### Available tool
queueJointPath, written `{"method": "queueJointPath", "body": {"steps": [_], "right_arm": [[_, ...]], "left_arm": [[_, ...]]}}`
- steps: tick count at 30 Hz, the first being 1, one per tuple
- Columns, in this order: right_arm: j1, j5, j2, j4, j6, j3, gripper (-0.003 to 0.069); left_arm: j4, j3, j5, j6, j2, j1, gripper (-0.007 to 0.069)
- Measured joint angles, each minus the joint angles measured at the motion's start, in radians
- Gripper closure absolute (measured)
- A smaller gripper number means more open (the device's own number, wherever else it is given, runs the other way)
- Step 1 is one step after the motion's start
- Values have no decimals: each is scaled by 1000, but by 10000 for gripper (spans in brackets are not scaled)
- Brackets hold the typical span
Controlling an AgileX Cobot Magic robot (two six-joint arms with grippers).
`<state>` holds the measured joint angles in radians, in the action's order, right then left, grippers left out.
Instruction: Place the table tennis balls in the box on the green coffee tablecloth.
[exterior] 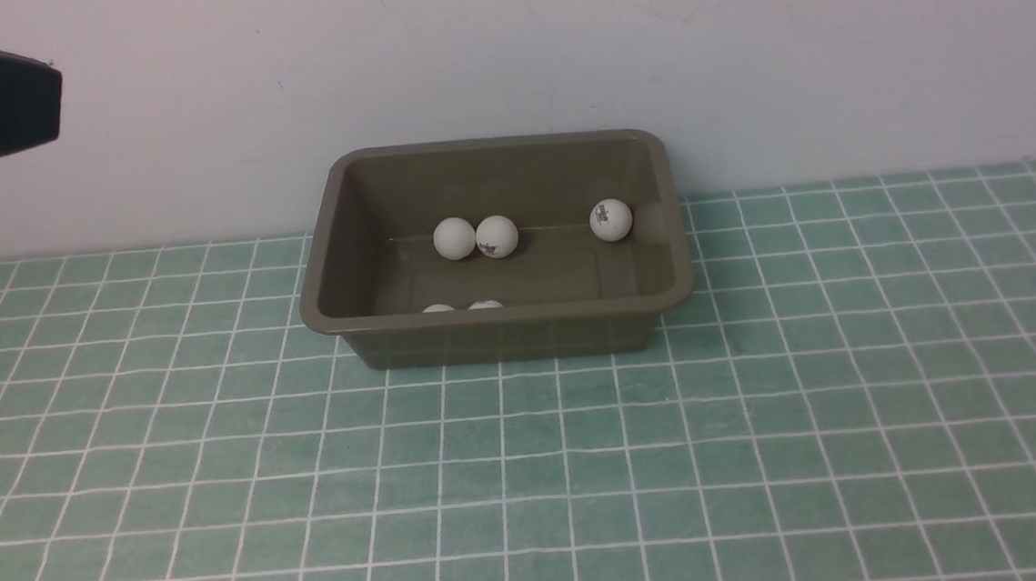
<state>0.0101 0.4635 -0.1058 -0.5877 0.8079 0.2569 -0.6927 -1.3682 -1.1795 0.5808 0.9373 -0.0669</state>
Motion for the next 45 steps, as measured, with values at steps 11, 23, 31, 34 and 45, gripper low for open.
{"method": "queueJointPath", "body": {"steps": [11, 23, 31, 34, 45], "right_arm": [[-97, -3, 100, -90, 0, -117, 198], [-101, -2, 119, -44, 0, -179, 198], [-101, -1, 119, -44, 0, -219, 198], [-101, 5, 119, -45, 0, -229, 198], [-101, 66, 119, -44, 0, -234, 198]], "left_arm": [[-19, 0, -17, 0, 0, 0, 198], [-19, 0, -17, 0, 0, 0, 198], [-19, 0, -18, 0, 0, 0, 198], [-19, 0, -18, 0, 0, 0, 198], [-64, 0, -18, 3, 0, 0, 198]]}}
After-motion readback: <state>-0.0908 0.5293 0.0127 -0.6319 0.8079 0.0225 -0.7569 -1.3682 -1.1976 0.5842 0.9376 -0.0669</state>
